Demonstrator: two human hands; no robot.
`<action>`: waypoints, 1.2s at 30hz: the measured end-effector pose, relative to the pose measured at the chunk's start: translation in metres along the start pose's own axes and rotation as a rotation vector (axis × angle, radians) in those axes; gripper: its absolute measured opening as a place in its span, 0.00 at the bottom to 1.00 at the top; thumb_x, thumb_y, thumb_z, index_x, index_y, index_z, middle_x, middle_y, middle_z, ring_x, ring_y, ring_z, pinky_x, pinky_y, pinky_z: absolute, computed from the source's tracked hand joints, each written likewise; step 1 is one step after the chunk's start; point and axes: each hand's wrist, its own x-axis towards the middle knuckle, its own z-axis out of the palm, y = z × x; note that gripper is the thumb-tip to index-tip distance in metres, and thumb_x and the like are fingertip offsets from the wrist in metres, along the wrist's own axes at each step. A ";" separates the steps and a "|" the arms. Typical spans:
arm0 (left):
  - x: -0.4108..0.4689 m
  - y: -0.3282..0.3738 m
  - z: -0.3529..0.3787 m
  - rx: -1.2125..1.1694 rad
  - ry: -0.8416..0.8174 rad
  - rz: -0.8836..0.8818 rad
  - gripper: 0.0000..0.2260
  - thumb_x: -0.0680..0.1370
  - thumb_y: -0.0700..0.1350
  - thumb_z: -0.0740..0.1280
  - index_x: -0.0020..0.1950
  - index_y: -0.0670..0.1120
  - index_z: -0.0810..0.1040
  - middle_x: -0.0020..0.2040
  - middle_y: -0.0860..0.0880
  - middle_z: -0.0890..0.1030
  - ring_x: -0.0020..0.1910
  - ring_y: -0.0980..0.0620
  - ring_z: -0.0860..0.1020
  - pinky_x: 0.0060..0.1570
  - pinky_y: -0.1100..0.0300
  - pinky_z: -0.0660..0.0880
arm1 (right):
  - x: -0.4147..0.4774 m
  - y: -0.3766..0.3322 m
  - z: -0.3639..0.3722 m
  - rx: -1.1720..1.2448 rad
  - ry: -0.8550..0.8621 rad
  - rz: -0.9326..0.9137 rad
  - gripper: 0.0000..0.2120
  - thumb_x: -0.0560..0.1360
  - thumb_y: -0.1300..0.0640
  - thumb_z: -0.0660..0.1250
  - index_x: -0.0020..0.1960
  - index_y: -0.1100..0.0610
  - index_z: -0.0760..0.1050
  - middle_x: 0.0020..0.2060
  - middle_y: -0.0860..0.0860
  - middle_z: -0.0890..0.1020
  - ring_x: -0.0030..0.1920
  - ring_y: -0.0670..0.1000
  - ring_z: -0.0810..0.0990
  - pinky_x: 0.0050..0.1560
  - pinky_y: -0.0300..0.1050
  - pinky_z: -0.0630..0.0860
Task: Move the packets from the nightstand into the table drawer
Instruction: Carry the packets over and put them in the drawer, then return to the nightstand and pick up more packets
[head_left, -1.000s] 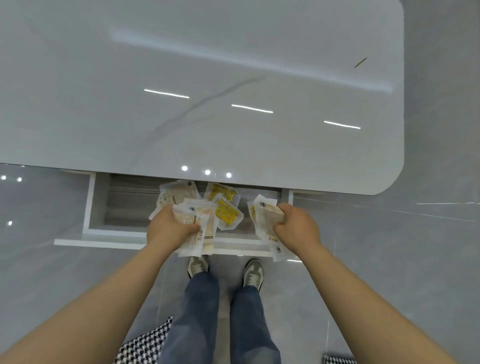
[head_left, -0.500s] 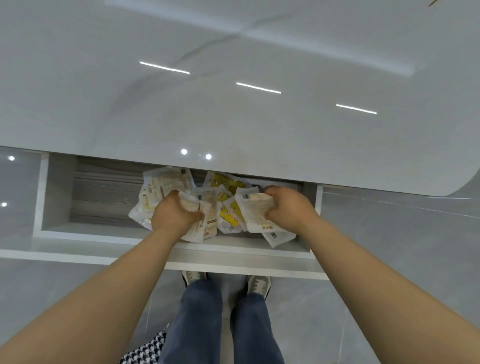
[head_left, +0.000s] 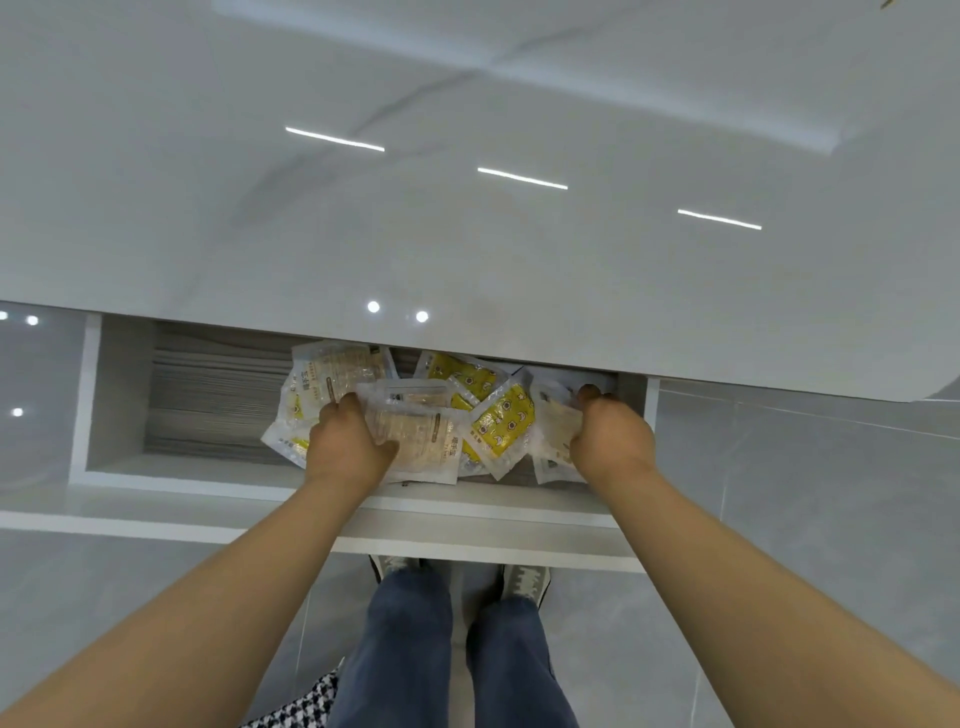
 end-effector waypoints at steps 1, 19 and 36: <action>-0.005 0.001 -0.001 0.014 0.001 0.012 0.28 0.73 0.46 0.72 0.68 0.39 0.65 0.63 0.38 0.70 0.60 0.38 0.73 0.58 0.50 0.71 | -0.003 0.002 0.000 -0.001 0.002 0.020 0.25 0.73 0.64 0.65 0.68 0.58 0.64 0.59 0.57 0.75 0.54 0.58 0.78 0.41 0.44 0.70; -0.181 0.051 -0.138 0.316 -0.042 0.364 0.19 0.76 0.50 0.66 0.64 0.46 0.70 0.61 0.48 0.76 0.57 0.50 0.76 0.50 0.58 0.74 | -0.199 0.023 -0.106 0.033 0.134 -0.118 0.22 0.76 0.59 0.63 0.68 0.53 0.66 0.59 0.51 0.75 0.56 0.53 0.75 0.47 0.43 0.73; -0.417 0.191 -0.304 0.429 0.114 0.894 0.26 0.75 0.53 0.67 0.71 0.51 0.66 0.65 0.52 0.73 0.61 0.52 0.74 0.58 0.61 0.71 | -0.437 0.078 -0.298 0.296 0.606 -0.080 0.21 0.76 0.50 0.64 0.68 0.50 0.67 0.61 0.48 0.75 0.59 0.51 0.74 0.54 0.43 0.70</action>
